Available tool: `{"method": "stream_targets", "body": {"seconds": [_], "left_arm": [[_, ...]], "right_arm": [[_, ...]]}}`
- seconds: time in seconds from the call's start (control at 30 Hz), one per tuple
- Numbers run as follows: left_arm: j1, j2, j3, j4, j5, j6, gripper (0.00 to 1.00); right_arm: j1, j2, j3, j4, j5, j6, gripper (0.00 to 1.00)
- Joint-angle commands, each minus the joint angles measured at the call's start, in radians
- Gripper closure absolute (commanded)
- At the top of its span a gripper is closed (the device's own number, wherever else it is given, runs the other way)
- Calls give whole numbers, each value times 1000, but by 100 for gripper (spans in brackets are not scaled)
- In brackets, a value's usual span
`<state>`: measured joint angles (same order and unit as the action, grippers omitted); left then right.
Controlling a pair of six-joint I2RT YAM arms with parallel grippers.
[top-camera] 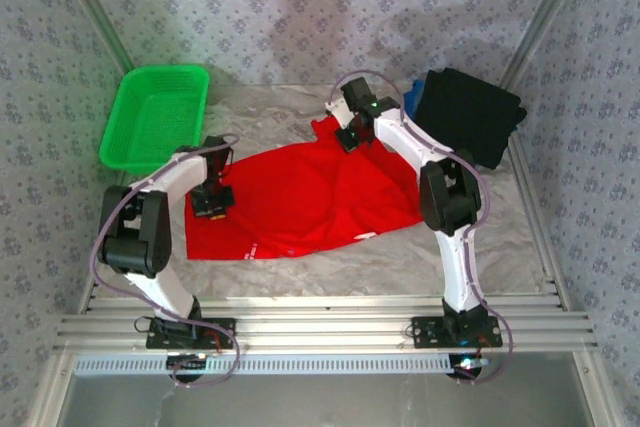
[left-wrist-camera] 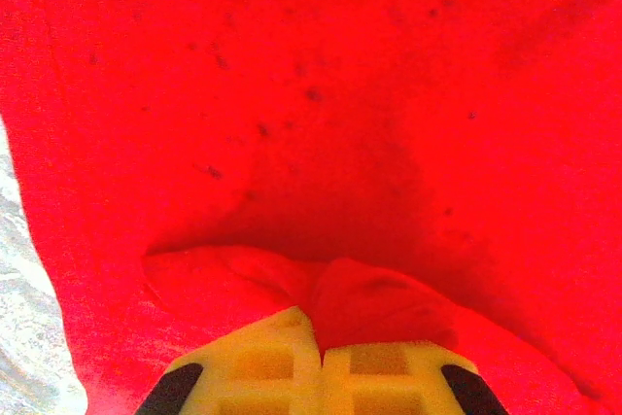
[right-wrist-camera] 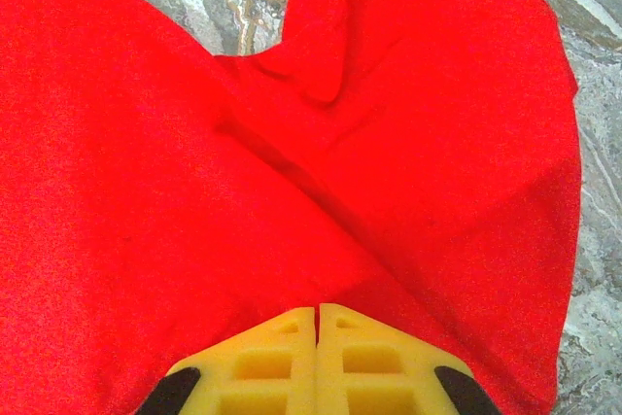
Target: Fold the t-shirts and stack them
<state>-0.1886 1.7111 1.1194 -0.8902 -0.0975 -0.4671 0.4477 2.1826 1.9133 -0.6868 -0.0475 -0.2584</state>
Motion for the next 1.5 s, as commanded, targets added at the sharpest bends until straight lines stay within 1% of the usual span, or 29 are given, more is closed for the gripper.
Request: {"method": "stream_targets", "body": {"seconds": [0.0,0.17,0.27,0.37,0.57,0.6,0.67,0.73,0.9,0.97,1.03,1.1,1.13,1.2,1.37,1.47], "left_arm": [[9,19,36,-11,9,13,100],[38,23,43,-50,11,16,100],[75,-16,24,-82,10,25,100],[119,-93,4,-128,22,33,100],[216,-328,-50,-236,51,25,100],[235,-361,-57,-246,81,24,100],[240,-398,-70,-264,76,10,100],[258,-399,-100,-248,87,3,100],[273,-335,-139,-220,97,-4,100],[297,-360,-157,-229,97,-13,100],[338,-420,-180,-229,102,-20,100],[377,-441,-175,-237,100,-18,100],[399,-431,-179,-236,107,-15,100],[417,-390,-179,-226,119,-10,100],[420,-255,-183,-157,143,9,100],[423,-221,-172,-130,138,19,100]], "right_arm": [[-7,-7,-22,-4,4,18,100],[-27,-50,-86,10,23,17,100],[-38,-76,-129,27,24,19,100],[-46,-90,-149,26,33,17,100],[-76,-147,-209,34,48,15,100],[-83,-157,-227,44,50,15,100],[-96,-168,-247,53,52,20,100],[-108,-168,-254,60,53,35,100],[-108,-157,-243,81,55,43,100],[-104,-156,-243,81,54,44,100],[-103,-159,-246,82,59,42,100],[-104,-159,-247,82,63,42,100],[-104,-159,-246,81,63,43,100],[-103,-151,-239,82,61,47,100],[-98,-104,-201,75,75,58,100],[-88,-85,-185,71,74,58,100]]}}
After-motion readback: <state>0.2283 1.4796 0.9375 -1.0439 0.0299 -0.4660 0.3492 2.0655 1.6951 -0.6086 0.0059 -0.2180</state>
